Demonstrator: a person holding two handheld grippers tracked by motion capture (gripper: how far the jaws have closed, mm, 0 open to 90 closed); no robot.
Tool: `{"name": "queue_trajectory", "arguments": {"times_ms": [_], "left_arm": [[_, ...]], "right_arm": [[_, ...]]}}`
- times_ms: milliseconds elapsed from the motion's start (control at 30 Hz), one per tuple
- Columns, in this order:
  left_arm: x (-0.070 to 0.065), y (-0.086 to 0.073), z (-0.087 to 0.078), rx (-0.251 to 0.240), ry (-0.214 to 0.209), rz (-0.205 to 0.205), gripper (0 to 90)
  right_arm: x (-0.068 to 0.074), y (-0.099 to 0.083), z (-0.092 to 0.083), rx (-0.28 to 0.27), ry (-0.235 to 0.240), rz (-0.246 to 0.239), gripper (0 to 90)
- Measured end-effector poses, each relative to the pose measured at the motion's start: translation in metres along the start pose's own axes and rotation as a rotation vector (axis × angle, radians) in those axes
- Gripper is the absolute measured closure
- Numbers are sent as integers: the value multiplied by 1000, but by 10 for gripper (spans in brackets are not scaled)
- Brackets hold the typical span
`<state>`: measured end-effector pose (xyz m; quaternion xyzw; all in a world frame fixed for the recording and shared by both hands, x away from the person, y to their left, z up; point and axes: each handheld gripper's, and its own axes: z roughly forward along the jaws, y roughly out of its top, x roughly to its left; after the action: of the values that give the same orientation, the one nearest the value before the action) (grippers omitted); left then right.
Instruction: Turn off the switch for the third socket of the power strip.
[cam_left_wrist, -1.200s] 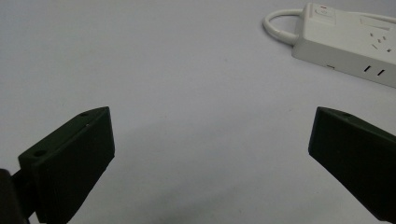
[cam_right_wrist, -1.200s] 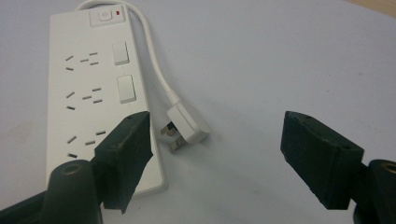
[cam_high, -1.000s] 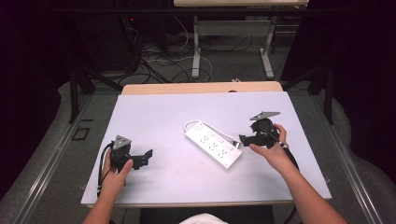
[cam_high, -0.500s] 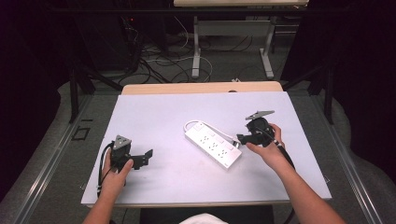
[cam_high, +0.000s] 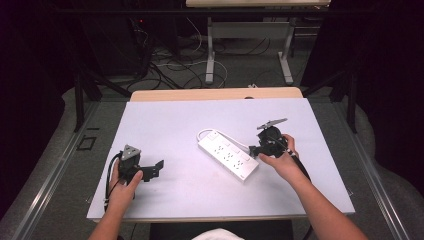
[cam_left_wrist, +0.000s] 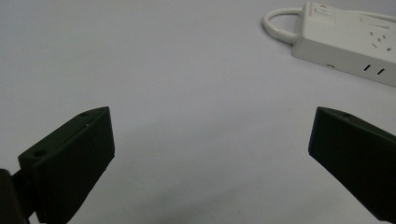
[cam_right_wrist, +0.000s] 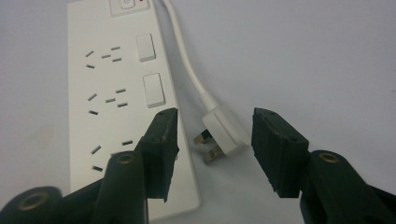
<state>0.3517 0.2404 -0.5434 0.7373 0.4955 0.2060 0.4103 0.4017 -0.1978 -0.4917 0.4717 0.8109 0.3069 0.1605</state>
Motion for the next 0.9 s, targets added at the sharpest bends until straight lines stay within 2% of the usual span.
{"name": "queue_trajectory", "arguments": {"times_ms": [67,267,367,433,500,533,600,767,833,900], "left_arm": [[0,0,0,0,0,0,3],[0,0,0,2,-1,3,3],[-1,0,0,3,-1,3,3],[0,0,0,3,0,3,3],[0,0,0,0,0,5,3],[0,0,0,0,0,4,3],[0,0,0,0,0,4,3],[0,0,0,0,1,5,3],[0,0,0,0,1,4,3],[0,0,0,1,1,4,3]], "right_arm": [[0,0,1,2,2,0,531],[5,2,5,54,41,53,611],[6,2,9,71,59,62,647],[7,2,12,71,58,60,676],[8,2,13,94,57,76,698],[7,2,14,101,66,61,706],[9,3,15,113,59,79,727],[11,3,20,128,65,74,758],[10,2,21,117,69,57,765],[11,2,22,135,72,64,777]]}}
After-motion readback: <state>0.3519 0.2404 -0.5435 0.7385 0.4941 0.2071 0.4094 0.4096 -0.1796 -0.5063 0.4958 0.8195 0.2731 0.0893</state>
